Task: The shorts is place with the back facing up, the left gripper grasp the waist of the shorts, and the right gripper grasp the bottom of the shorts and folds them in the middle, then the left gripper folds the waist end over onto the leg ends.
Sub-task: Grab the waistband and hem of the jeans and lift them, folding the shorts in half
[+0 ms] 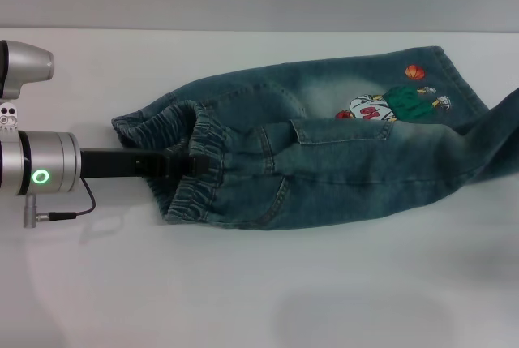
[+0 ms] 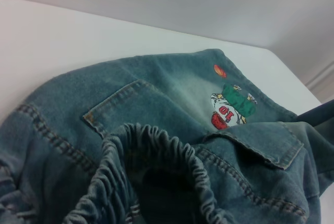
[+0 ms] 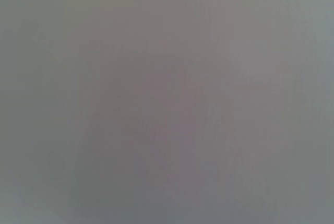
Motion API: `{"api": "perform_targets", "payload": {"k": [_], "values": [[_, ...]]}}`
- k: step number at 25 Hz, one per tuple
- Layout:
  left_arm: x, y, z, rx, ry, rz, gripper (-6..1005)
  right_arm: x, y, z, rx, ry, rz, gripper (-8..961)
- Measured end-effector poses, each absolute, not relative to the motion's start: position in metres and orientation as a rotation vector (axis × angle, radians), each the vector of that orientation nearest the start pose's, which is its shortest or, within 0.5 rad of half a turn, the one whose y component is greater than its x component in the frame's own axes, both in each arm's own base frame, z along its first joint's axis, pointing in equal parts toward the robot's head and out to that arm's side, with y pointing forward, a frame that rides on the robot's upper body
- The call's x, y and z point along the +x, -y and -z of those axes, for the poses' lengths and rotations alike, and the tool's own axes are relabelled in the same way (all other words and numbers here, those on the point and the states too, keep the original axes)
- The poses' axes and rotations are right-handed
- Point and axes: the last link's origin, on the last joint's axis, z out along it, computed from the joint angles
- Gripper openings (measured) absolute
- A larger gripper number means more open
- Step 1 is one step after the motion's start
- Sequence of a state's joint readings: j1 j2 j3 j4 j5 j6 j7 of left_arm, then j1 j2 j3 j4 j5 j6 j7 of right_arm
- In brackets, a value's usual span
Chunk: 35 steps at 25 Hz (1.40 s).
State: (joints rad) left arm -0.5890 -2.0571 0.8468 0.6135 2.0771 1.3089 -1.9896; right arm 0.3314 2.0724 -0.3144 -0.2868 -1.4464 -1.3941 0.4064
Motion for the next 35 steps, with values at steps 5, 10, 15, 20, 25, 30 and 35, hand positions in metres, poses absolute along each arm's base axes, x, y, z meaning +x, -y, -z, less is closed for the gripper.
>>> {"api": "perform_targets", "payload": {"k": [5, 10, 15, 20, 25, 30, 35], "values": [[-0.273, -0.356, 0.020, -2.511, 1.379, 0.473, 326, 0.360, -0.293, -0.043, -1.783, -0.293, -0.640, -2], [-0.274, -0.353, 0.019, -2.517, 1.377, 0.487, 214, 0.360, -0.292, -0.043, -1.784, -0.287, -0.634, -2], [-0.272, -0.349, 0.018, -2.550, 1.356, 0.515, 42, 0.360, -0.292, -0.042, -1.784, -0.280, -0.626, -1], [-0.270, -0.343, 0.015, -2.568, 1.323, 0.600, 41, 0.358, -0.294, -0.041, -1.778, -0.281, -0.635, -1], [-0.271, -0.333, 0.000, -2.545, 1.240, 0.759, 42, 0.356, -0.296, -0.045, -1.729, -0.292, -0.673, -2], [-0.287, -0.314, -0.017, -2.424, 1.127, 0.936, 43, 0.349, -0.294, -0.046, -1.705, -0.273, -0.730, -1], [-0.296, -0.302, -0.022, -2.385, 1.081, 0.990, 44, 0.343, -0.295, -0.048, -1.687, -0.252, -0.775, -1]]}}
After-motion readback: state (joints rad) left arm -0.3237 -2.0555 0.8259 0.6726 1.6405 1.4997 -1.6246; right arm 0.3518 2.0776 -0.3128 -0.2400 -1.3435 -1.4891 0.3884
